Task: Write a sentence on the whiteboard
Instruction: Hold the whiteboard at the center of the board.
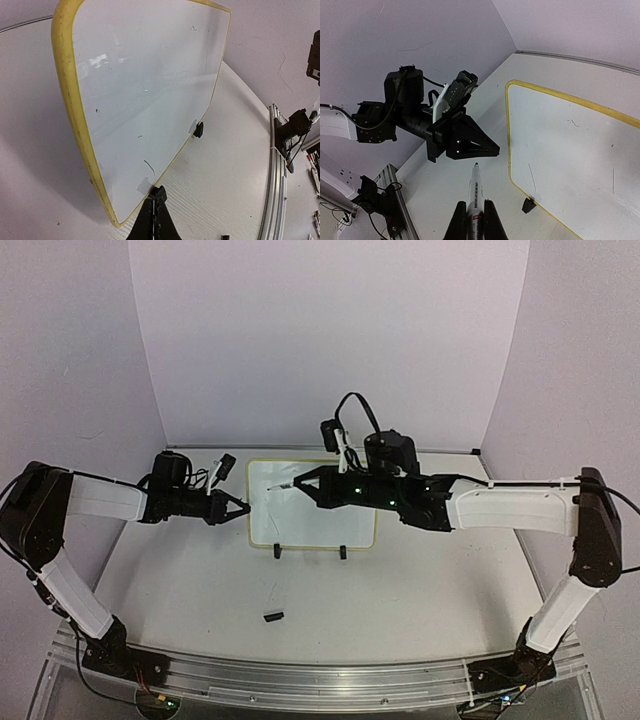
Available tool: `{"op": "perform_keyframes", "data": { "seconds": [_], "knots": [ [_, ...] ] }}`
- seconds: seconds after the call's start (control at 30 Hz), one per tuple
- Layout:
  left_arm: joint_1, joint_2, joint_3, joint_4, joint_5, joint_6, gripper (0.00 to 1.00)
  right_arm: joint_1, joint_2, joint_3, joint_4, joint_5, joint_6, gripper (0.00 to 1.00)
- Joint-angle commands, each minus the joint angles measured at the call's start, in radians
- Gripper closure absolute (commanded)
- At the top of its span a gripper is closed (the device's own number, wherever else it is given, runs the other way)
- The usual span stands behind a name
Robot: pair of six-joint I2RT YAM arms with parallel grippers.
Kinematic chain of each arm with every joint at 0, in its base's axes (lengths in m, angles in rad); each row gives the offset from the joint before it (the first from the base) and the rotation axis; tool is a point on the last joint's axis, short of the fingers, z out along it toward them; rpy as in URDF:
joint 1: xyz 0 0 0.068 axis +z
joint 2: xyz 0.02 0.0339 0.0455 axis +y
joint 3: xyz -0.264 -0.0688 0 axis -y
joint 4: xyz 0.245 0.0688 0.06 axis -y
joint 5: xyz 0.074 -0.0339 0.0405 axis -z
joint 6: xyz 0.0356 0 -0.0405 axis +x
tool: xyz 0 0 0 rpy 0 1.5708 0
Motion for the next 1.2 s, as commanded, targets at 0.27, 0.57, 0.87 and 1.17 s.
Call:
{"op": "perform_keyframes", "data": {
  "seconds": [0.27, 0.57, 0.87, 1.17],
  "knots": [
    [0.036, -0.092, -0.016, 0.070, -0.076, -0.005, 0.65, 0.007, 0.093, 0.097, 0.102, 0.112, 0.000, 1.00],
    [0.060, 0.030, 0.083, 0.098, -0.005, -0.004, 0.50, 0.007, 0.091, 0.088, 0.132, 0.096, 0.016, 1.00],
    [0.060, 0.142, 0.180, 0.091, 0.105, -0.005, 0.52, 0.007, 0.075, 0.072, 0.138, 0.082, 0.013, 1.00],
    [0.058, 0.156, 0.150, 0.135, 0.176, -0.037, 0.83, 0.006, 0.057, 0.050, 0.140, 0.087, 0.009, 1.00]
  ]
}}
